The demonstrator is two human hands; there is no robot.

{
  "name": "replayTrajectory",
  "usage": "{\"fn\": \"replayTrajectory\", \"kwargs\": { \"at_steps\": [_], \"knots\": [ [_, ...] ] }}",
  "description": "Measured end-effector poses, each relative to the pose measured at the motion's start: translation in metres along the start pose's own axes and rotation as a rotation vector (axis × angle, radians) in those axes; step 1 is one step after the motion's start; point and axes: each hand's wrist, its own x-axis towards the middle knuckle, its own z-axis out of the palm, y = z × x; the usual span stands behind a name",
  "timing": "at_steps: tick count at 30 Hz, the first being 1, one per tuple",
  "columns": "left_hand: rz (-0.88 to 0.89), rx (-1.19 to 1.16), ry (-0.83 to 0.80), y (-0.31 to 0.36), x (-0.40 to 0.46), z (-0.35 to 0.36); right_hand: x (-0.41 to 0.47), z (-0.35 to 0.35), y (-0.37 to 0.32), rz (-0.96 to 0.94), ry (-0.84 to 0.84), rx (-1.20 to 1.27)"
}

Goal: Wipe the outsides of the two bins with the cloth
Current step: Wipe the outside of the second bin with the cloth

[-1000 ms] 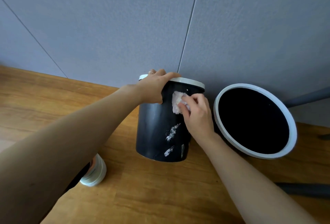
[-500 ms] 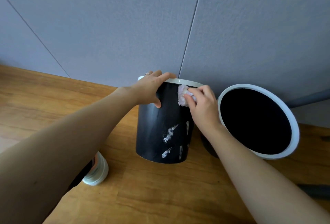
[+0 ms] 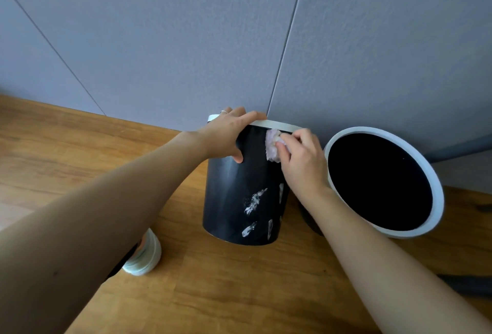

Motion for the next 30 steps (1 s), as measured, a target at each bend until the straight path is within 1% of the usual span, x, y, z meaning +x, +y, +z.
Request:
{"fn": "replayTrajectory", "kwargs": {
  "at_steps": [5,7,10,12,15,19,22,23,25,27,28,30],
  "knots": [
    [-0.002,0.022,0.006,0.001,0.001,0.001,-0.025,-0.003,-0.001,-0.206,-0.136,-0.009],
    [0.003,0.025,0.005,0.001,0.002,0.002,-0.017,-0.004,0.001,-0.180,-0.116,0.000],
    [0.016,0.033,0.007,0.001,0.001,0.003,0.003,-0.003,0.002,-0.026,-0.013,0.027],
    [0.017,0.035,0.011,0.001,0.002,0.002,0.007,0.001,0.000,-0.008,0.001,0.011],
    [0.019,0.039,0.010,0.000,0.003,0.003,-0.017,0.008,-0.001,-0.134,-0.045,0.005],
    [0.021,0.027,0.013,-0.001,0.005,0.005,-0.070,0.010,0.002,-0.271,-0.184,0.051],
    [0.028,0.025,0.007,-0.002,0.005,0.005,-0.072,0.007,0.004,-0.335,-0.222,0.061],
    [0.018,0.029,0.009,-0.002,0.005,0.005,-0.064,0.006,0.004,-0.313,-0.204,0.048],
    [0.008,0.038,0.016,-0.002,0.005,0.006,-0.042,0.004,0.004,-0.196,-0.138,0.030],
    [0.015,0.051,0.020,-0.001,0.006,0.006,-0.024,0.001,0.003,-0.094,-0.107,0.005],
    [0.015,0.054,0.019,-0.001,0.007,0.006,-0.022,0.000,0.002,-0.082,-0.111,-0.009],
    [0.010,0.055,0.016,0.000,0.009,0.006,-0.034,0.001,-0.002,-0.124,-0.133,-0.015]
  ]
}}
